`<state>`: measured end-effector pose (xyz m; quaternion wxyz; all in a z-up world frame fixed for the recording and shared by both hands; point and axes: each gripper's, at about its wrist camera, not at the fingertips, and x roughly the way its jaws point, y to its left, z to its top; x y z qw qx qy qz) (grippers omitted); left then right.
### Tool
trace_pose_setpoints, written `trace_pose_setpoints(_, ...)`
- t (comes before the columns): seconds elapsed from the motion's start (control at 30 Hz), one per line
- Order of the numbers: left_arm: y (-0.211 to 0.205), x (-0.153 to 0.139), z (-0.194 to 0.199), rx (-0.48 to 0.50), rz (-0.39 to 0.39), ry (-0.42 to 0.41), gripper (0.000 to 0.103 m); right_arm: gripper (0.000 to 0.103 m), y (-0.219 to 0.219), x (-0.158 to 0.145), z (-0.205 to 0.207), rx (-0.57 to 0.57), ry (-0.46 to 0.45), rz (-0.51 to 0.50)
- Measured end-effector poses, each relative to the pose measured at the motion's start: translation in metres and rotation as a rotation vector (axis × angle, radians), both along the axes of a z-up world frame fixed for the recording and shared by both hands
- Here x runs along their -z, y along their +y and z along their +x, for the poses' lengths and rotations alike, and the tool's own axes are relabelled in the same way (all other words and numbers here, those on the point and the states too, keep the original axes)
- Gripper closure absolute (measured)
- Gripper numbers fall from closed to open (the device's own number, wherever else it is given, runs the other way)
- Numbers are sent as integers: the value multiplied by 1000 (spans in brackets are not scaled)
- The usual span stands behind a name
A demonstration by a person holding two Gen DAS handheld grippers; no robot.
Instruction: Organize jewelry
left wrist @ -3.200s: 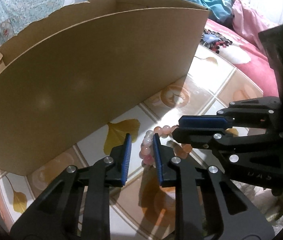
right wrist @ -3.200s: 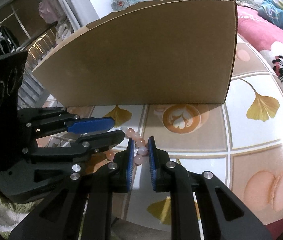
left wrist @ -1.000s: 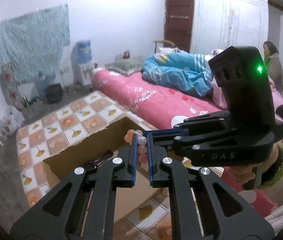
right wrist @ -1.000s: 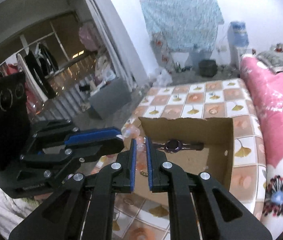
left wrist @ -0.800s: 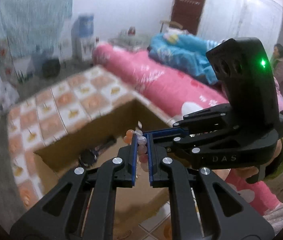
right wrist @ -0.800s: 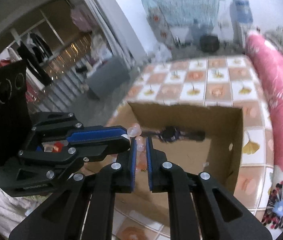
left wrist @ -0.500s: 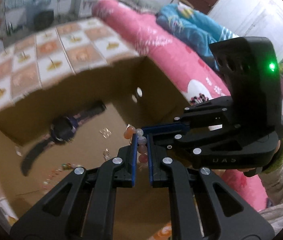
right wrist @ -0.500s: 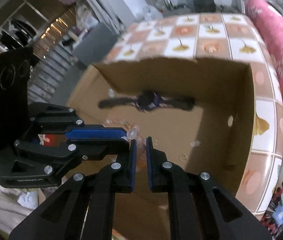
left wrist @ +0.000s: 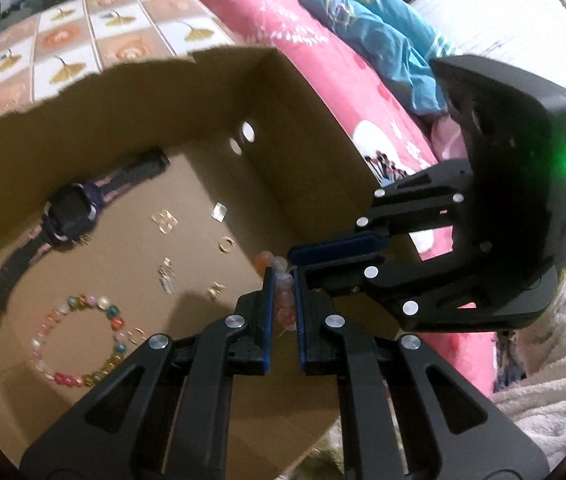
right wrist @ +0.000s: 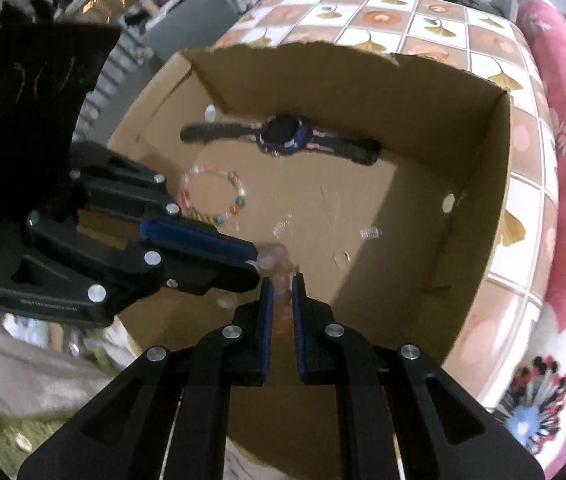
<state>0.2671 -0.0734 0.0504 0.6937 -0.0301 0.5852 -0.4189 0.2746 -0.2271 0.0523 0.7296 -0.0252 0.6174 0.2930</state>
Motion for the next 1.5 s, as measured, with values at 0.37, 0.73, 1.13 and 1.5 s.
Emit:
trace_pose_setpoints(0.37,-19,22,-6,36,34,78,84,79,8,-7,-10,-101,-23,-234)
trace_pose_setpoints(0.73,37,-46,-41,-129,16,-259,55,63,-26,-57,-31,116,-254,-72)
trace_pose_setpoints(1.13,169,-11,-69,-607,82,-211,19,56,-84,10,-35,482,-136,153)
trace_pose_setpoints(1.5,161,16,-109,-600,-15,-127,19,53,-62,11,-63,478,-176,116)
